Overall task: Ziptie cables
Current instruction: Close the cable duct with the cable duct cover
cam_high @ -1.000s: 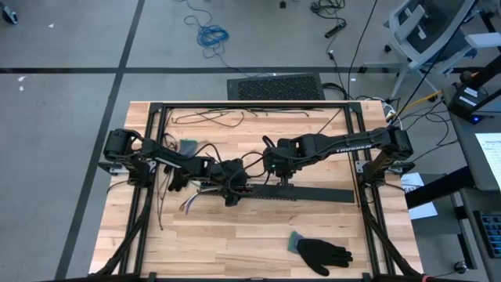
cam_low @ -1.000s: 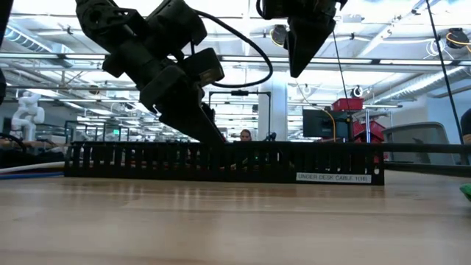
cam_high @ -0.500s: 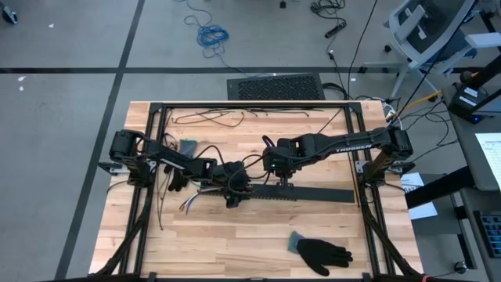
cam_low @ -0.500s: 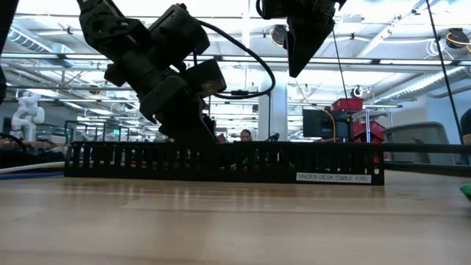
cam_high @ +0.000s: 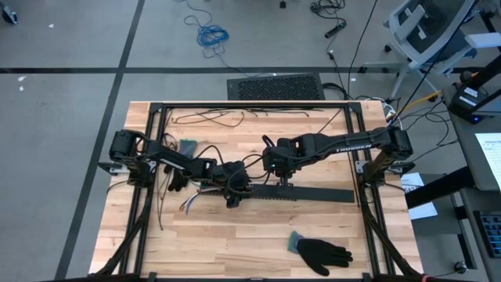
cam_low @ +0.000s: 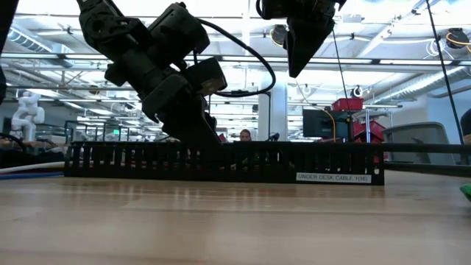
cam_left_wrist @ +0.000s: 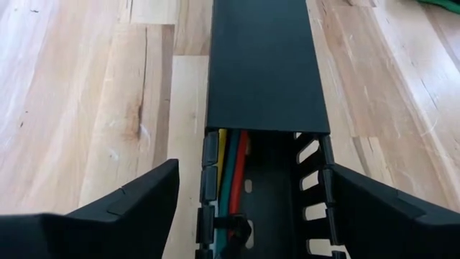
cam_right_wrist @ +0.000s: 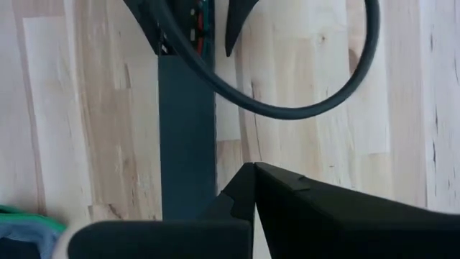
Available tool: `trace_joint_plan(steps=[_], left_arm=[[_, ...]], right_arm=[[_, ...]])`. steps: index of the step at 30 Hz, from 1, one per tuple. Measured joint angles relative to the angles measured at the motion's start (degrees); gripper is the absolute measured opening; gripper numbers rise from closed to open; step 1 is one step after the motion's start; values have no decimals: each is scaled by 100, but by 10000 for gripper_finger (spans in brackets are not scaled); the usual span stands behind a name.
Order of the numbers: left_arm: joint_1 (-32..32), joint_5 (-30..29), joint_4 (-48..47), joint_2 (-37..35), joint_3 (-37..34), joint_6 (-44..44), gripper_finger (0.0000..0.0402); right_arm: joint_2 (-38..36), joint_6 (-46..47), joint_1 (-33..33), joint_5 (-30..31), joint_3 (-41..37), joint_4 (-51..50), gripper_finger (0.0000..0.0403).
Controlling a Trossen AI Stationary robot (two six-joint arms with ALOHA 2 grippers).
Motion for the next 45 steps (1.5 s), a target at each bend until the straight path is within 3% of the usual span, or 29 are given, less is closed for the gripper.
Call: trace_joint_plan(steps=[10, 37, 45], left_arm=[[0, -29, 0, -2, 0, 10, 278], [0, -293, -11, -2, 0, 162, 274], [0, -286, -13, -9, 0, 123, 231]], right_arm=[[2, 0, -106, 127, 0, 34, 0], [2, -44, -108, 125, 0, 199, 0], [2, -44, -106, 99, 0, 190, 0]])
